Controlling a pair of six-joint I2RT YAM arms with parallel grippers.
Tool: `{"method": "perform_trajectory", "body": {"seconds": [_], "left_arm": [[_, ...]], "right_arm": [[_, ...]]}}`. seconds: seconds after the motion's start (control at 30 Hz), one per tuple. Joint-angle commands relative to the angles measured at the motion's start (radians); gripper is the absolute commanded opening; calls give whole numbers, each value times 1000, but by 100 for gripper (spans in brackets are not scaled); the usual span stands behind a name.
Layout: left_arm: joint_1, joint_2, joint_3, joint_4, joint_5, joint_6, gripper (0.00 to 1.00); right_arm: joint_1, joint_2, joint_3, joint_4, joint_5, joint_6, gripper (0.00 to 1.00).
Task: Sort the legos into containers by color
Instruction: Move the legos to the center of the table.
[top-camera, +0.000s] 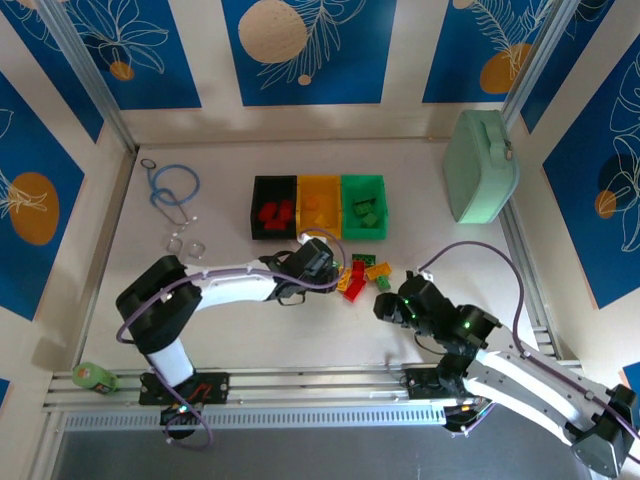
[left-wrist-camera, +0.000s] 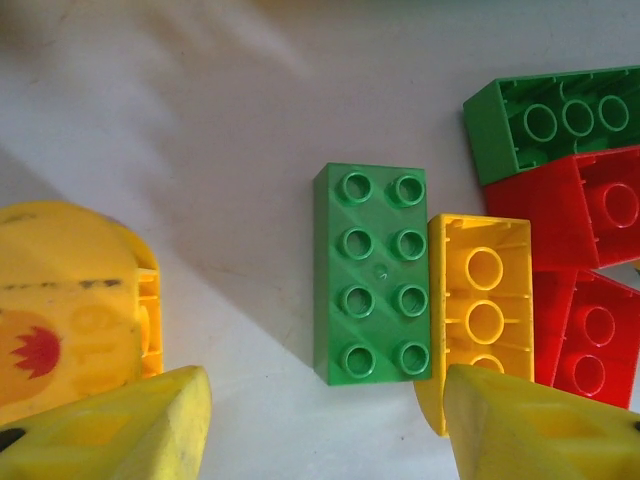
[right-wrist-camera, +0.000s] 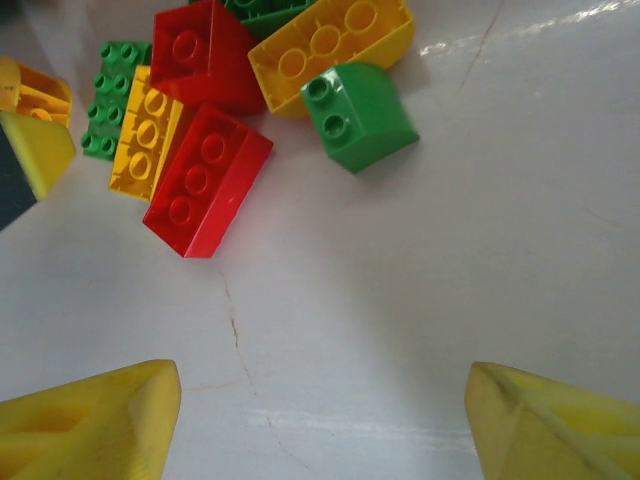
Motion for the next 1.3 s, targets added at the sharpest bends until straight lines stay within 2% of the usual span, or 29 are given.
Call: {"method": "perform_trajectory", "body": {"seconds": [0.0, 0.4, 0.7, 0.97, 1.13, 1.27], "left_arm": [[10, 34, 45, -39, 24, 27, 62], [17, 141, 168, -105, 30, 54, 56], [34, 153, 164, -119, 18, 21, 49], [56, 137, 133, -108, 23, 2, 49], [60, 153, 152, -170, -19, -15, 50], [56, 169, 162, -171, -9, -7, 51]], "right_arm": [[-29, -15, 32, -54, -45, -29, 76], [-57, -46, 39, -69, -56, -40, 75], [-69, -77, 30, -82, -65, -43, 75], [-70, -80, 33, -87, -68, -44, 75], [-72, -81, 42, -91, -64, -50, 74], [-71, -72, 43, -77, -76, -59, 74]]}}
